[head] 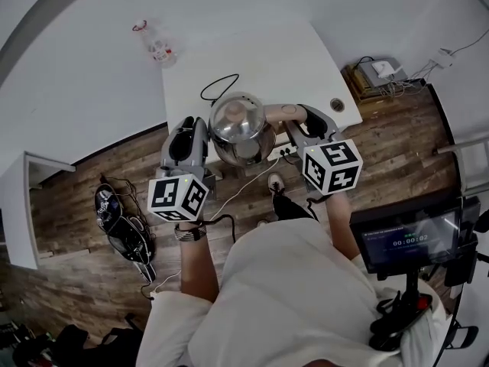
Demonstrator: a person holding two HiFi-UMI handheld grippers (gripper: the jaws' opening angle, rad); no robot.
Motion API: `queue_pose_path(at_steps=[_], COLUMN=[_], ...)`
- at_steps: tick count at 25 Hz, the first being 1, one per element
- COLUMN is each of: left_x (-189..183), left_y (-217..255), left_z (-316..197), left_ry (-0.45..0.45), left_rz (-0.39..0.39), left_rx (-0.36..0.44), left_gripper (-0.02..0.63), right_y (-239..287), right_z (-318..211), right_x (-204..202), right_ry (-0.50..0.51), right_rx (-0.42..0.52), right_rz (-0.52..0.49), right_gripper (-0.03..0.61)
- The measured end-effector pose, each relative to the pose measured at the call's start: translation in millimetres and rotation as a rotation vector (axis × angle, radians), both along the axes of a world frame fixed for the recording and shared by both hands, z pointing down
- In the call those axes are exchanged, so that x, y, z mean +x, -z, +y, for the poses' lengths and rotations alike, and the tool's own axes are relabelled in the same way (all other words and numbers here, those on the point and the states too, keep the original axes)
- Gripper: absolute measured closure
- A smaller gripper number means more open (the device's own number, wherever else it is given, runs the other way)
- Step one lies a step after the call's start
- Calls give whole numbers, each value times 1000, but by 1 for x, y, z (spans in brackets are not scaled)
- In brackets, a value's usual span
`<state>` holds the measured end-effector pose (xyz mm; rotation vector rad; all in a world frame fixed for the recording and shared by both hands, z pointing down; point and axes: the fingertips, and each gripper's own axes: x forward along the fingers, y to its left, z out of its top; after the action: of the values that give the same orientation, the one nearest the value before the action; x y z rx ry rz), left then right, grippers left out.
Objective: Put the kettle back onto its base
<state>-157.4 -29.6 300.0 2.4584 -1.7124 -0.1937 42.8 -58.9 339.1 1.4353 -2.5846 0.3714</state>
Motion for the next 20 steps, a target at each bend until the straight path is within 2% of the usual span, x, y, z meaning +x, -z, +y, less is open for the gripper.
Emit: queue_pose_path(at_steps=[5, 20], left_x=[-7, -6], left_y=[-20, -76], left_z=[-72, -138], left_ry=[19, 52], left_rz=[-6, 9], left_rx=[-68, -170], left_gripper=[531, 531], right_y=[-23, -73], right_z=[-73, -144], right_x=[-8, -8], right_ry=[20, 55], right_rx=[-68, -128], right_rz=[-1, 41], right_gripper=[434, 434])
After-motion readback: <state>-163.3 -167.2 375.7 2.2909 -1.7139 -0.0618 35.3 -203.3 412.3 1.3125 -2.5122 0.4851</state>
